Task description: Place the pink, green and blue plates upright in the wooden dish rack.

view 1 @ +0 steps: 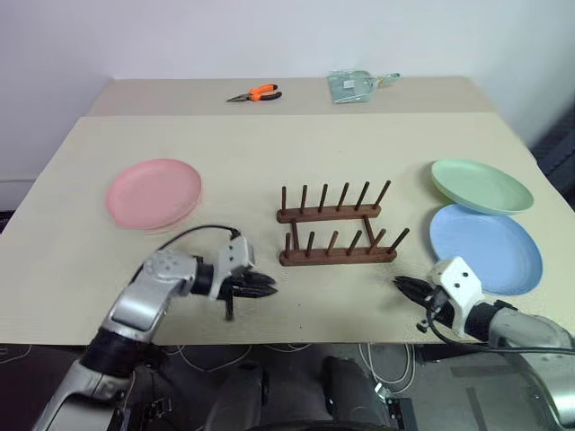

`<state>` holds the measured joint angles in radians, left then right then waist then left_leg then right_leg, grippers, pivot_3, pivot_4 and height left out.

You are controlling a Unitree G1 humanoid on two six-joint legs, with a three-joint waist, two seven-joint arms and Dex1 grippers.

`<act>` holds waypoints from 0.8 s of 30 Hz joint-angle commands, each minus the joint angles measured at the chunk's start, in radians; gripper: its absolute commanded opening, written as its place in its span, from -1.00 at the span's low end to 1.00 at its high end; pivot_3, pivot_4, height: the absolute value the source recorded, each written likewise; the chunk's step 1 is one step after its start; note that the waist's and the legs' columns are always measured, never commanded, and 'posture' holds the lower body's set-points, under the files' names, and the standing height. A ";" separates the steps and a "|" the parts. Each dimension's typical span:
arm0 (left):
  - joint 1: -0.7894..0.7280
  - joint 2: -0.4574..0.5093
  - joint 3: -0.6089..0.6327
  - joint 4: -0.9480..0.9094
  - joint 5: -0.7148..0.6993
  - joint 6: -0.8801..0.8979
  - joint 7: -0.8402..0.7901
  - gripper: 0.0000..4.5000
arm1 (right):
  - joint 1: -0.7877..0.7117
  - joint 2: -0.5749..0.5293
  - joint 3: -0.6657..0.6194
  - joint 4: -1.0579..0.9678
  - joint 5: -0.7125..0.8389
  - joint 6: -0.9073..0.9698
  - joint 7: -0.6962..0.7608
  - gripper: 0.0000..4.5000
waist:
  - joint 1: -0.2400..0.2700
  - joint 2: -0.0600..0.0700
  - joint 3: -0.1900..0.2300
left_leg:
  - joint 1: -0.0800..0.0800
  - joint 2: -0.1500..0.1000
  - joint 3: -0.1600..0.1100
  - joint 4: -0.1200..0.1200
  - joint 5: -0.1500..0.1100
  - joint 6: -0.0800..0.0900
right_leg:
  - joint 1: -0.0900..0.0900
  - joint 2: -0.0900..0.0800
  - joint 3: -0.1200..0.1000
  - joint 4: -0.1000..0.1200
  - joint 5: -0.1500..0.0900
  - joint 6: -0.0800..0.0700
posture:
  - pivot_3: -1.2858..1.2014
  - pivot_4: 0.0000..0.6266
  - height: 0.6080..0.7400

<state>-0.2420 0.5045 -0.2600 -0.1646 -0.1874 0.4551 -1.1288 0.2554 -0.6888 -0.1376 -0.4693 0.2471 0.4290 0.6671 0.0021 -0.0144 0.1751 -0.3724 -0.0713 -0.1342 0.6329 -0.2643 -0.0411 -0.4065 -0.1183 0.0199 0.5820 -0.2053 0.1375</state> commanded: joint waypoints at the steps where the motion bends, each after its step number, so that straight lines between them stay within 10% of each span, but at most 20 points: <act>1: -0.005 -0.108 -0.051 -0.007 0.091 -0.015 0.212 -0.76 | -0.073 0.029 0.069 0.053 -0.086 -0.017 -0.070 -1.00 | 0.014 -0.001 0.000 | 0.000 0.000 0.000 0.001 0.000 0.000 | 0.000 0.000 0.000 0.000 0.000 0.000 | 0.03 -0.52 1.00; 8: -0.123 -0.345 0.020 0.234 0.197 0.004 0.631 -0.76 | -0.357 0.143 0.174 0.318 -0.255 -0.052 -0.252 -1.00 | 0.008 -0.002 -0.003 | 0.002 -0.002 0.000 0.003 0.000 0.000 | 0.002 0.001 0.000 0.002 0.001 0.000 | 0.03 -0.52 1.00; 16: -0.223 -0.368 0.054 0.390 0.183 -0.065 0.700 -0.76 | -0.547 0.187 0.183 0.525 -0.293 -0.143 -0.279 -1.00 | 0.007 -0.001 -0.003 | 0.003 -0.002 0.000 0.000 0.001 -0.001 | 0.001 0.002 0.000 0.003 0.005 0.000 | 0.03 -0.52 1.00; 19: -0.197 -0.311 0.107 0.333 0.156 -0.061 0.674 -0.67 | -0.510 0.156 0.170 0.432 -0.232 -0.134 -0.175 -0.61 | 0.000 -0.001 -0.003 | 0.003 -0.002 0.001 0.000 0.001 -0.001 | 0.000 0.002 0.000 0.003 0.005 0.000 | 0.03 -0.52 1.00; 24: -0.225 -0.222 0.348 0.308 0.136 -0.051 0.869 0.28 | -0.426 0.128 0.170 0.237 -0.161 -0.118 -0.073 0.48 | -0.021 -0.001 -0.003 | 0.003 -0.001 0.000 -0.001 0.001 -0.001 | -0.001 0.003 0.000 0.004 0.003 0.003 | 0.03 -0.52 1.00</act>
<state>-0.4408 0.2564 -0.0083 0.1634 -0.0482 0.4075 -0.3334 -0.1660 -0.5490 0.0478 -0.1508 0.0571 0.3181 0.5687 -0.0186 -0.0153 0.1723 -0.3696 -0.0716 -0.1350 0.6316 -0.2635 -0.0422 -0.4080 -0.1143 0.0196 0.5860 -0.2025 0.1409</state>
